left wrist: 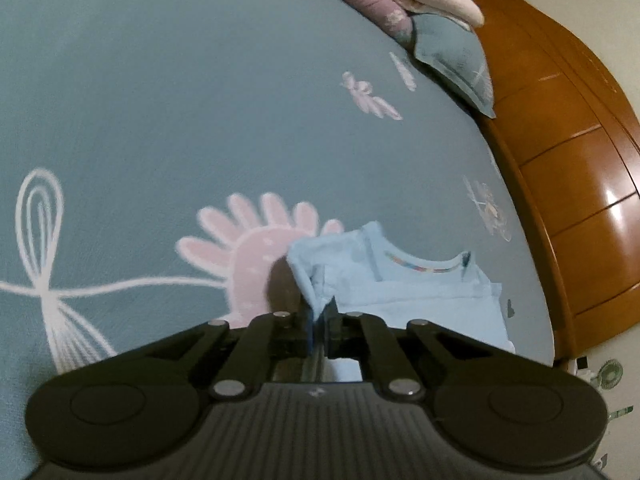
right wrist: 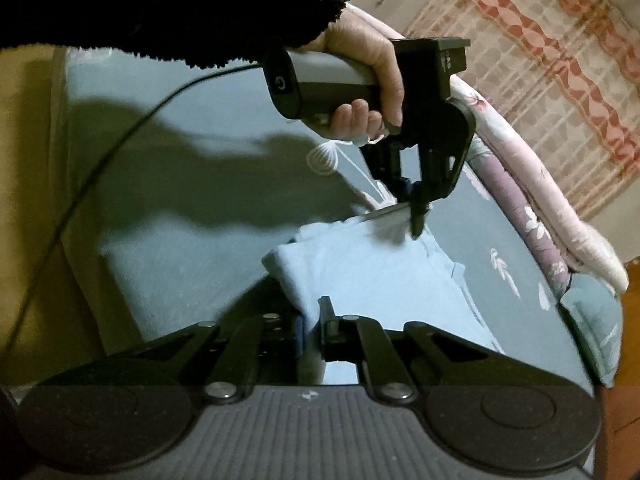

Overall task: Fold clothes
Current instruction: 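Close both grippers on the side edge of the shirt, then lift the side edge with both grippers and fold it over the shirt's middle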

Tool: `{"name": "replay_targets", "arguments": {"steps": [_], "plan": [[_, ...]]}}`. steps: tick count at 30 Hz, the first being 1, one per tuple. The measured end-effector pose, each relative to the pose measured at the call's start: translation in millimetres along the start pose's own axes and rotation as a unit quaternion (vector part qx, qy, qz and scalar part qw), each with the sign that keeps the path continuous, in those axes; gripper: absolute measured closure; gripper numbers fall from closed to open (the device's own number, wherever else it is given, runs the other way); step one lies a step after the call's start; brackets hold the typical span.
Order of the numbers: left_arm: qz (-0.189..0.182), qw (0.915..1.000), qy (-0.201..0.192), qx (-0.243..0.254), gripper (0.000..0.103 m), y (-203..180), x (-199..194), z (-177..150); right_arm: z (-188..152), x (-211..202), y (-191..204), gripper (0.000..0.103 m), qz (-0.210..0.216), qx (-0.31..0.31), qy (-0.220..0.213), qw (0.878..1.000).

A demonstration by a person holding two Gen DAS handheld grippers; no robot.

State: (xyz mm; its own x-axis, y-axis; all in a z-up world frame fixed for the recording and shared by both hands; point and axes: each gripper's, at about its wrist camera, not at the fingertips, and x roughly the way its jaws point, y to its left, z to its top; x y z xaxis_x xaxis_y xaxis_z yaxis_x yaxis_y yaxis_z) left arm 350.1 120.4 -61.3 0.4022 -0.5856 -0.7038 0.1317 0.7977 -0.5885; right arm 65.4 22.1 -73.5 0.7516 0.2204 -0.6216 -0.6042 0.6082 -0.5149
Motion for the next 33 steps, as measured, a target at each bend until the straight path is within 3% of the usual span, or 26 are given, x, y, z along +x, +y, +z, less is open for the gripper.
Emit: {"name": "replay_targets", "arguments": {"steps": [9, 17, 26, 33], "plan": [[0.045, 0.9969, -0.003, 0.065, 0.099, -58, -13, 12, -10, -30, -38, 0.093, 0.011, 0.087, -0.034, 0.996], [0.067, 0.9913, -0.003, 0.113, 0.099, -125, -1, 18, -38, -57, -84, 0.094, 0.0, 0.183, -0.061, 0.981], [0.075, 0.9823, 0.01, 0.171, 0.099, -201, 48, -1, -94, -83, -121, 0.094, -0.027, 0.296, -0.075, 0.952], [0.073, 0.9774, 0.032, 0.196, 0.099, -237, 103, -16, -151, -85, -155, 0.094, -0.041, 0.396, -0.062, 0.915]]}}
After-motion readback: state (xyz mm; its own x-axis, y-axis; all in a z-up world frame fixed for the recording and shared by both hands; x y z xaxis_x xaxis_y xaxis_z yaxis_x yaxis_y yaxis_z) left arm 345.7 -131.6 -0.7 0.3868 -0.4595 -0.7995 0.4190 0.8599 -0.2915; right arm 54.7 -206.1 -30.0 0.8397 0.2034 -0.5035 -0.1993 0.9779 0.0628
